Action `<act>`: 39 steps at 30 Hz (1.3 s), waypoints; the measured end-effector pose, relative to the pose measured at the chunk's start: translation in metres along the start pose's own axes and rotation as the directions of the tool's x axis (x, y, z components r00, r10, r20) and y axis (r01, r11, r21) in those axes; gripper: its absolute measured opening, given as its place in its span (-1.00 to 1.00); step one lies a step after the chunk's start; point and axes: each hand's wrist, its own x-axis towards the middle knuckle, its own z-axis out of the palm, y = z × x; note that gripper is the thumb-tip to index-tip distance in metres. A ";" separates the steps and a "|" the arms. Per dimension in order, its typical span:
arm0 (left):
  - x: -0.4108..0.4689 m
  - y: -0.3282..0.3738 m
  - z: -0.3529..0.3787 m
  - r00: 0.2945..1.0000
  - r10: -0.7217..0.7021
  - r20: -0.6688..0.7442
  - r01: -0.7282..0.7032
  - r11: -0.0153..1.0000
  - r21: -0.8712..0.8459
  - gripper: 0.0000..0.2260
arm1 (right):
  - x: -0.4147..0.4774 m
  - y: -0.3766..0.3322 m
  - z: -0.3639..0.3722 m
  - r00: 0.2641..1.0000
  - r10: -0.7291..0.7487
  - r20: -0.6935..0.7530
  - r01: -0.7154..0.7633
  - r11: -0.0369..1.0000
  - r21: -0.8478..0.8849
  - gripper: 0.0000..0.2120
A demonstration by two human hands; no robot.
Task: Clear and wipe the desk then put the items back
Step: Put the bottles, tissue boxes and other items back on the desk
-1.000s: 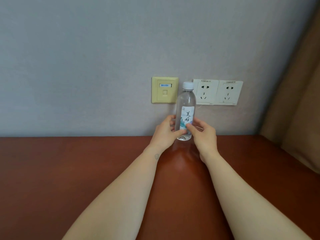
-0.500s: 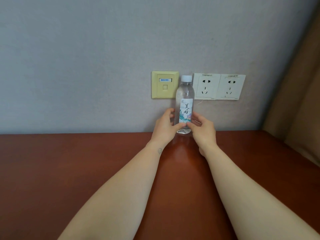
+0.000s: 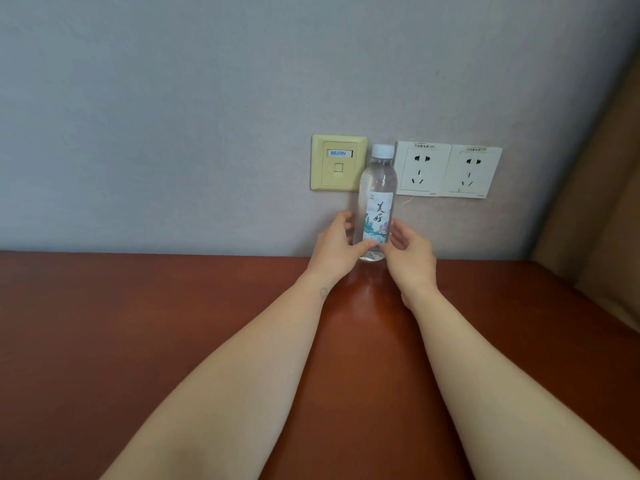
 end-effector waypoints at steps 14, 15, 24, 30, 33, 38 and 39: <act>-0.062 0.022 -0.031 0.975 0.021 -0.219 -0.023 1.000 -0.005 -0.68 | -0.071 -0.035 0.000 0.977 -0.050 -0.208 0.021 0.990 -0.141 -0.66; -0.070 0.024 -0.035 0.972 0.024 -0.233 -0.028 1.000 -0.014 -0.70 | -0.081 -0.039 0.001 0.978 -0.049 -0.203 0.024 0.992 -0.123 -0.66; -0.166 0.051 -0.060 0.975 0.078 -0.208 -0.077 0.997 0.013 -0.75 | -0.171 -0.066 0.001 0.992 -0.042 -0.123 0.034 0.997 -0.071 -0.68; -0.228 0.072 -0.076 0.972 0.070 -0.224 -0.069 0.998 0.010 -0.76 | -0.233 -0.080 -0.027 0.996 0.003 -0.091 -0.006 1.000 -0.030 -0.73; -0.256 0.081 -0.078 0.979 0.053 -0.199 -0.049 0.999 0.024 -0.76 | -0.261 -0.087 -0.045 0.998 0.008 -0.064 -0.010 1.000 -0.029 -0.72; -0.301 0.104 -0.082 0.996 0.010 -0.089 -0.001 0.995 0.100 -0.78 | -0.305 -0.094 -0.081 0.997 0.023 -0.074 -0.028 0.997 -0.072 -0.72; -0.309 0.109 -0.082 0.997 0.006 -0.077 0.002 0.994 0.109 -0.78 | -0.313 -0.095 -0.089 0.997 0.028 -0.077 -0.034 0.996 -0.079 -0.73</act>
